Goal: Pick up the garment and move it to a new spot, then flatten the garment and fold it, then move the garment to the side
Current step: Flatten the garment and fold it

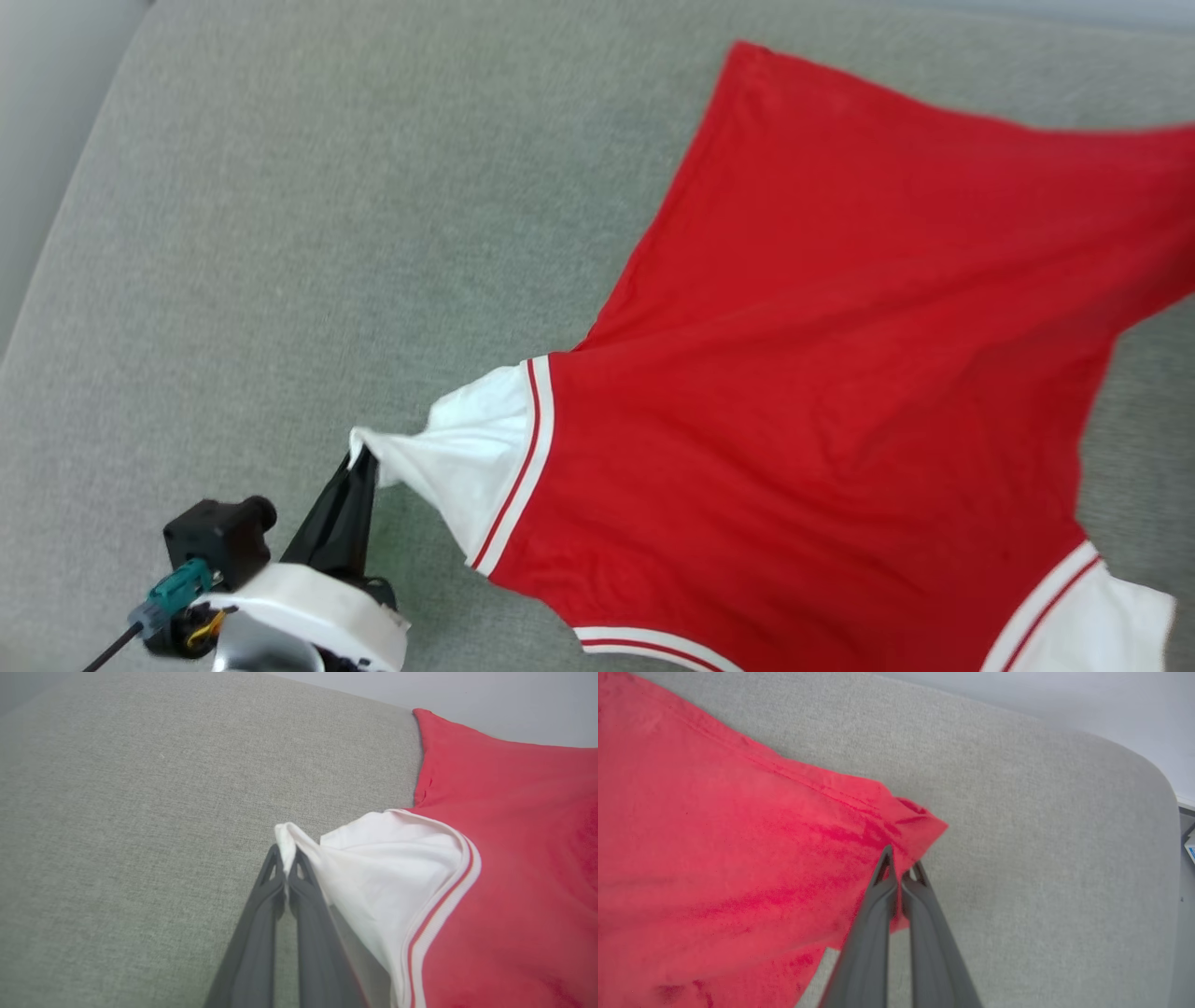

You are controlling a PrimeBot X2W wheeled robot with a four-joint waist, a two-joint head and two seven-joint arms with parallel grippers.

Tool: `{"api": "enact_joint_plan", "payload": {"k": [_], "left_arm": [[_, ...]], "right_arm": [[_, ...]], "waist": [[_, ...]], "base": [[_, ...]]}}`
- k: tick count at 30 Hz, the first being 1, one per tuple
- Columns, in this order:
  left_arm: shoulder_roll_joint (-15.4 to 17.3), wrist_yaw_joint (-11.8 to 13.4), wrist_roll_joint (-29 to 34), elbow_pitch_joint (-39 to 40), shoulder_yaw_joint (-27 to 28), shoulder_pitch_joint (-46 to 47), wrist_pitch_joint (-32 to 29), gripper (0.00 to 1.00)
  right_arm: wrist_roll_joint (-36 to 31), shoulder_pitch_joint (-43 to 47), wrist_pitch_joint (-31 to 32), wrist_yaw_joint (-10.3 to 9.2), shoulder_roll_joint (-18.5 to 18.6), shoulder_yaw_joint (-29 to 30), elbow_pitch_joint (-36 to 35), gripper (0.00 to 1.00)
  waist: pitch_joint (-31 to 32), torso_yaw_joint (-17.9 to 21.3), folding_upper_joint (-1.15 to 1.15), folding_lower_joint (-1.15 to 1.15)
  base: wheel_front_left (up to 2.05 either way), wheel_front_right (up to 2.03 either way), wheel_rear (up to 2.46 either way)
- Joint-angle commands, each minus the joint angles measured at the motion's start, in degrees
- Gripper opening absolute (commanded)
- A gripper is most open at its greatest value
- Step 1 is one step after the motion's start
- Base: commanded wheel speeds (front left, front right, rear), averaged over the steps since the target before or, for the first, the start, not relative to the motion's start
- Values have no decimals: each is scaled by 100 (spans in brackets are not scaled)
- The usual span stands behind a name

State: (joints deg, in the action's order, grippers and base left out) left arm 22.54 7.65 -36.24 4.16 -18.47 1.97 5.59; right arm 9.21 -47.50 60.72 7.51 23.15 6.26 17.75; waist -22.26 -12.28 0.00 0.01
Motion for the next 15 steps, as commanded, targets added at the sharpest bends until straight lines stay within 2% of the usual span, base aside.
{"api": "enact_joint_plan", "payload": {"k": [1, 6, 7, 10, 14, 15], "left_arm": [[51, 71, -36, -31, 53, -160, -36, 0], [122, 237, -175, -94, 162, -538, -140, 0], [165, 302, -175, -107, 189, -653, -174, 0], [189, 386, -203, -88, 212, -791, -225, 0], [229, 458, -268, -93, 269, -920, -280, 0], [241, 468, -276, -89, 276, -939, -296, 0]], "right_arm": [[200, 456, 106, -4, 174, -80, -247, 0], [539, 2046, 466, -4, 506, 187, -1218, 0], [648, 2789, 559, -4, 449, 401, -1565, 0], [798, 3928, 626, -5, 174, 771, -1904, 0], [935, 5142, 542, -5, -366, 1062, -2026, 0], [994, 5350, 491, -4, -545, 1116, -1996, 4]], "waist": [[482, 348, 0, -1], [962, 699, 0, -1], [1081, 815, 0, -1], [1198, 981, 0, -1], [1291, 1192, 0, -1], [1297, 1242, 0, -1]], "base": [[0, 0, 0], [0, 0, 0], [0, 0, 0], [0, 0, 0], [0, 0, 0], [0, 0, 0]]}}
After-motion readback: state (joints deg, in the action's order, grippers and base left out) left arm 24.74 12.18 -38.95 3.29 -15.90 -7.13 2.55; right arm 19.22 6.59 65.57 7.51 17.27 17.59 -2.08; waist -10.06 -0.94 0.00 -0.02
